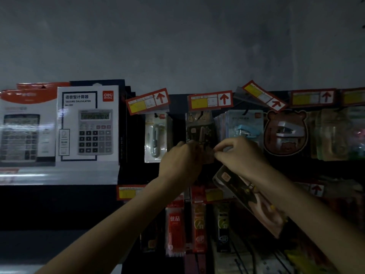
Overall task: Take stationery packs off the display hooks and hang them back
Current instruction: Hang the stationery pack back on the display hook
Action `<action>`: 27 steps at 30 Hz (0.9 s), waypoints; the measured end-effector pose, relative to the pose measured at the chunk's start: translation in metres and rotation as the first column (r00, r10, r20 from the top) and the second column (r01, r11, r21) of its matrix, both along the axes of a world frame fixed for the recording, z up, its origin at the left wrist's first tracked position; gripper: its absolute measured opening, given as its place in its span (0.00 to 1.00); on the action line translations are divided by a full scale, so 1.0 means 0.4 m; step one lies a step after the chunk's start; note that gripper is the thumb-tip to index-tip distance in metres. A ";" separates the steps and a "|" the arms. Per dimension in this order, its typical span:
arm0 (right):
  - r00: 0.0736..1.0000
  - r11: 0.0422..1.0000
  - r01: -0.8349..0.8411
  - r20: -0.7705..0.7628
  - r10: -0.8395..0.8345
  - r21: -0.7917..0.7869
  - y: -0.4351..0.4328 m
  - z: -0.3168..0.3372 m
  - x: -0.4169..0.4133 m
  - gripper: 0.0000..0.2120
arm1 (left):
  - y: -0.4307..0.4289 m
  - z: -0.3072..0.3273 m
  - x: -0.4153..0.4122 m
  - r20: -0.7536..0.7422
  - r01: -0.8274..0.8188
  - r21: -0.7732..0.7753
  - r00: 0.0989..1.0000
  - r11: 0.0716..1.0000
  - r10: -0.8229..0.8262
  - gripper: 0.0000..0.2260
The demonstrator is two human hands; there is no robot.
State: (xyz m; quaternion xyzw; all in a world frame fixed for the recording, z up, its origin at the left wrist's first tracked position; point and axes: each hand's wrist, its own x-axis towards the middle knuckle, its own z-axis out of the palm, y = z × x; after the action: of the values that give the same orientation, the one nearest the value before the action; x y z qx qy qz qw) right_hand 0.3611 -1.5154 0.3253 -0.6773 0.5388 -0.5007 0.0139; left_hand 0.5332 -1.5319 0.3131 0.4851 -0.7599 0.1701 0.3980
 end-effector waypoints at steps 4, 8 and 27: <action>0.999 0.998 0.018 -0.026 -0.020 -0.068 0.023 -0.008 -0.023 0.03 | -0.035 0.023 -0.043 0.158 -0.123 -0.209 0.975 0.970 0.157 0.27; 0.999 0.997 0.010 -0.033 -0.013 -0.081 0.031 -0.016 -0.048 0.02 | -0.082 0.052 -0.082 0.199 -0.185 -0.196 0.954 0.963 0.224 0.29; 0.998 0.998 0.021 -0.057 -0.025 -0.062 0.016 -0.043 -0.124 0.02 | -0.258 0.068 -0.157 0.124 -0.309 0.018 0.944 0.951 0.304 0.43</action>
State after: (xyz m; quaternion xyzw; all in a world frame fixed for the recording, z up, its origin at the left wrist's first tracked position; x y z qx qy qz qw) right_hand 0.3116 -1.5088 0.3082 -0.6853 0.5312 -0.4974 -0.0282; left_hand 0.4705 -1.6351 0.3402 0.5935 -0.7007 0.2446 0.3114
